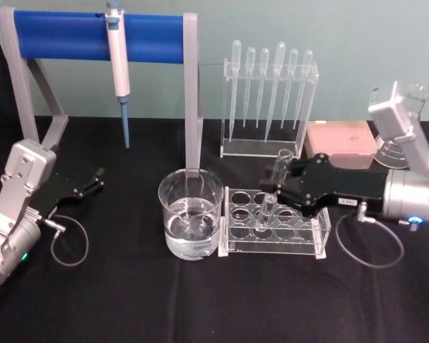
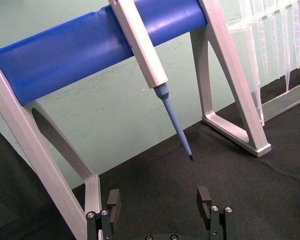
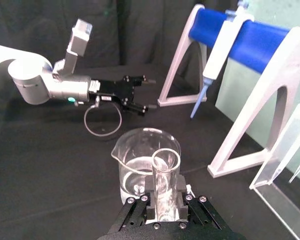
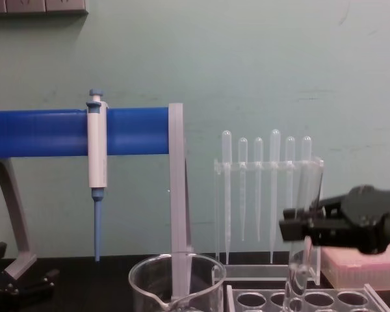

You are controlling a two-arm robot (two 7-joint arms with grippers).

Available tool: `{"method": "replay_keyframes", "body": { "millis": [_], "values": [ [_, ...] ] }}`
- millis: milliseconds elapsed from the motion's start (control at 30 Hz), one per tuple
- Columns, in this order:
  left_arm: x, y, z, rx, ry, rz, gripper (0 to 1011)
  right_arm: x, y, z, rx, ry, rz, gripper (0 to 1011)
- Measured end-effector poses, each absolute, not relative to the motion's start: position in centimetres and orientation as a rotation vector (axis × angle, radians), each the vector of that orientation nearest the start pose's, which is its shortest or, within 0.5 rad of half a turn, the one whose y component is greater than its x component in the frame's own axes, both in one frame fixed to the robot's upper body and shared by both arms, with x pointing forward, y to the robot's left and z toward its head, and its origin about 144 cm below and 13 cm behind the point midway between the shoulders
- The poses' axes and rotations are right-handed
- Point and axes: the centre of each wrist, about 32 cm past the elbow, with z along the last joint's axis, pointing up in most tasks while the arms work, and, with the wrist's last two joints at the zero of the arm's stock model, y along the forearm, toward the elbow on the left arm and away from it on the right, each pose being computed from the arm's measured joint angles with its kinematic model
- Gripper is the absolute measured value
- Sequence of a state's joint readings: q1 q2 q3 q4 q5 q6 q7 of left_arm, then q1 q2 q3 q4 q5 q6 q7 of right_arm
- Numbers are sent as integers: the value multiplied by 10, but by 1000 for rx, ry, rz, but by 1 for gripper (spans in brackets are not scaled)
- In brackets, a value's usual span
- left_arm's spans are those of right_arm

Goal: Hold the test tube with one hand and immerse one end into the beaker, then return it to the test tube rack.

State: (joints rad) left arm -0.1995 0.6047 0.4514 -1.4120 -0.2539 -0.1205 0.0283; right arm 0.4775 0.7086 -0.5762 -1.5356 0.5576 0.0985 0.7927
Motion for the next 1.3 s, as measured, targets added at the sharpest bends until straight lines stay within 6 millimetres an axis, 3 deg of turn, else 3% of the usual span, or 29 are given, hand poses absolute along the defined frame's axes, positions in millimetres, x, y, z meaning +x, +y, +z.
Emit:
{"method": "replay_keyframes", "body": {
  "millis": [567, 833, 1300],
  "values": [
    [489, 310, 1140, 304, -285, 1248, 1000, 537, -297, 1319, -283, -144, -353, 241],
    [489, 310, 1140, 305, -285, 1248, 1000, 538, -296, 1330, -295, -154, -348, 241],
    [489, 310, 1140, 304, -285, 1248, 1000, 537, -295, 1329, -283, -141, -351, 241]
  ]
}}
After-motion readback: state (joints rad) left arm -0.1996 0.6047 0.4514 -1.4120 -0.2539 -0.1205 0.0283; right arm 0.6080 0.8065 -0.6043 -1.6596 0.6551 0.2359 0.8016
